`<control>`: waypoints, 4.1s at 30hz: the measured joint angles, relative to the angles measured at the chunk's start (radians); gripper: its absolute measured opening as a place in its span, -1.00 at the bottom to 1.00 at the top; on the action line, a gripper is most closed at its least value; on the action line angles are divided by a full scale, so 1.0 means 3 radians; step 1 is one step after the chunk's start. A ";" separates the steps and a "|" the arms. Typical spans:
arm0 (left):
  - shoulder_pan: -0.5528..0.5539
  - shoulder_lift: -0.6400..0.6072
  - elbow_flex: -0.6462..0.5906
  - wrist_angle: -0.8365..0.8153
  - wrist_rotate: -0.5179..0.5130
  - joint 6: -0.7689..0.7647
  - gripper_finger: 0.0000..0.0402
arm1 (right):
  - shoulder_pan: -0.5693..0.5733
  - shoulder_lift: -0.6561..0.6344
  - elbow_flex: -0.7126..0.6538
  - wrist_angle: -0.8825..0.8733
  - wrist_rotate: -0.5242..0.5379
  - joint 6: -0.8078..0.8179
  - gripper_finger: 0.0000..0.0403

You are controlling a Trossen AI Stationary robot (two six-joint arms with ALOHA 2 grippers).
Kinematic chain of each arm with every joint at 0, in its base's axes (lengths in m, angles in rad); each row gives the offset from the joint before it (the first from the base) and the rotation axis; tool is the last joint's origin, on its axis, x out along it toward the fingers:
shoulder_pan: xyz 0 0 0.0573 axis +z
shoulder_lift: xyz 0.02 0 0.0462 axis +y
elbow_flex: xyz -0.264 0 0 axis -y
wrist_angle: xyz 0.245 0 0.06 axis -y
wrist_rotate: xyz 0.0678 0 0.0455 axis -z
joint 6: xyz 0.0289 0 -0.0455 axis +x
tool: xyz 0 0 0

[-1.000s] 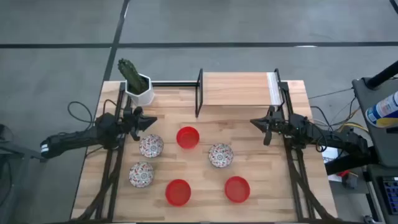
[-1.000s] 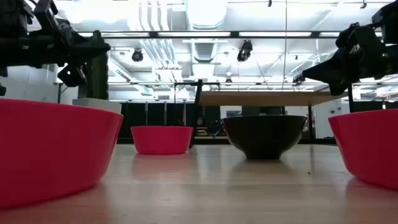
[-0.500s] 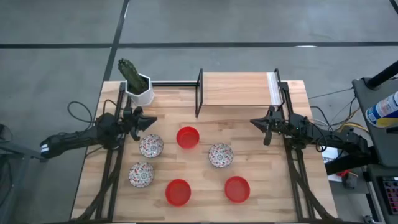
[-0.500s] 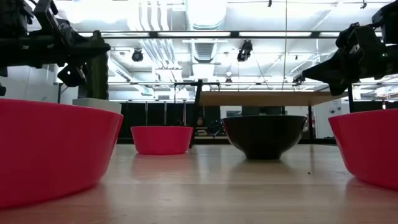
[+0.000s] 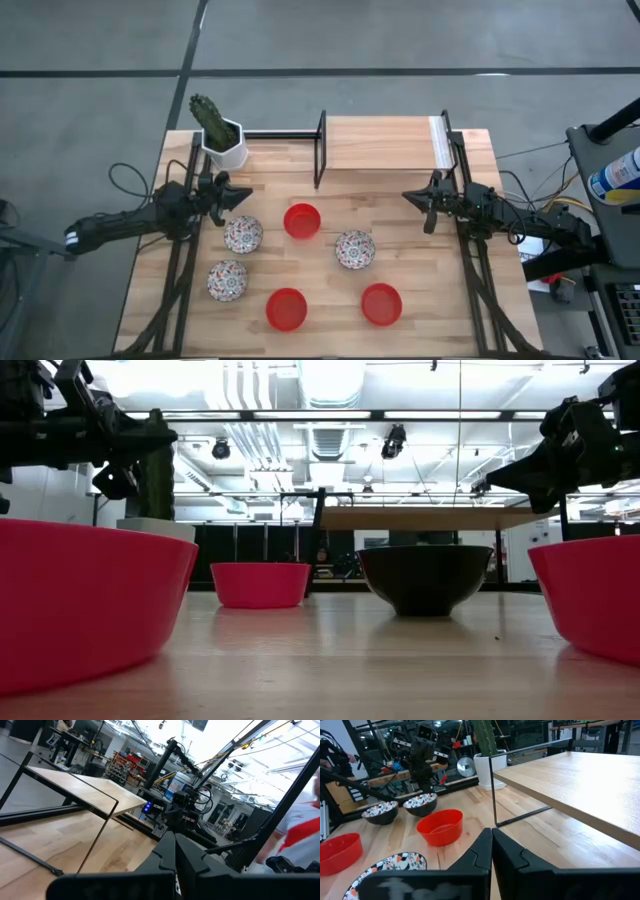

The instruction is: Pick & Place Mini bowls

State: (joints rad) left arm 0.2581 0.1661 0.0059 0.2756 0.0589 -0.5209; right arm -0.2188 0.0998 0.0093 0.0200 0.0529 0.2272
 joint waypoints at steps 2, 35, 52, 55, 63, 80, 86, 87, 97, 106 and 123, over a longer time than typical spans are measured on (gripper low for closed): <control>0.0000 0.0000 0.0000 0.0001 -0.0001 0.0000 -1.00 | 0.0000 0.0000 0.0000 0.0000 0.0001 0.0000 -0.96; 0.0000 0.0000 0.0000 0.0000 -0.0001 0.0000 -1.00 | 0.0000 0.0000 0.0000 0.0000 0.0001 0.0001 -0.96; 0.0000 -0.0001 0.0000 0.0000 -0.0001 0.0000 -1.00 | -0.0001 0.0052 0.0000 -0.0022 -0.0148 0.3104 -0.96; 0.0000 -0.0001 0.0000 0.0001 -0.0001 0.0000 -1.00 | 0.0000 0.0051 0.0000 -0.0020 -0.0141 0.3481 -0.96; 0.0000 0.0000 0.0000 -0.0003 -0.0001 0.0000 -1.00 | 0.0042 0.0100 0.0000 0.0376 -0.0127 0.4135 -0.96; 0.0000 -0.0001 0.0000 0.0001 -0.0001 0.0000 -1.00 | 0.0825 0.2715 0.2028 -0.1409 -0.0252 0.3589 -0.93; 0.0000 -0.0001 0.0000 0.0001 0.0000 0.0000 -1.00 | 0.0839 0.3777 0.2629 -0.1586 -0.0654 0.3404 -0.61; 0.0000 -0.0001 0.0000 0.0001 -0.0001 0.0000 -1.00 | 0.0835 0.3917 0.2733 -0.1658 -0.0681 0.3344 -0.54; 0.0000 0.0000 0.0000 0.0001 -0.0001 0.0000 -1.00 | 0.0818 0.4937 0.3518 -0.2524 -0.0639 0.2898 -0.06; 0.0000 0.0000 0.0000 -0.0002 -0.0001 0.0000 -1.00 | 0.0816 0.5348 0.3882 -0.2911 -0.0461 0.2441 -0.04; 0.0000 0.0000 0.0000 0.0000 -0.0001 0.0000 -1.00 | 0.0838 0.5350 0.3571 -0.2548 -0.0502 0.2544 -0.27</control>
State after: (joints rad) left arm 0.2581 0.1661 0.0059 0.2756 0.0586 -0.5209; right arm 0.0326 1.7048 1.0806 -0.7443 -0.0978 0.9905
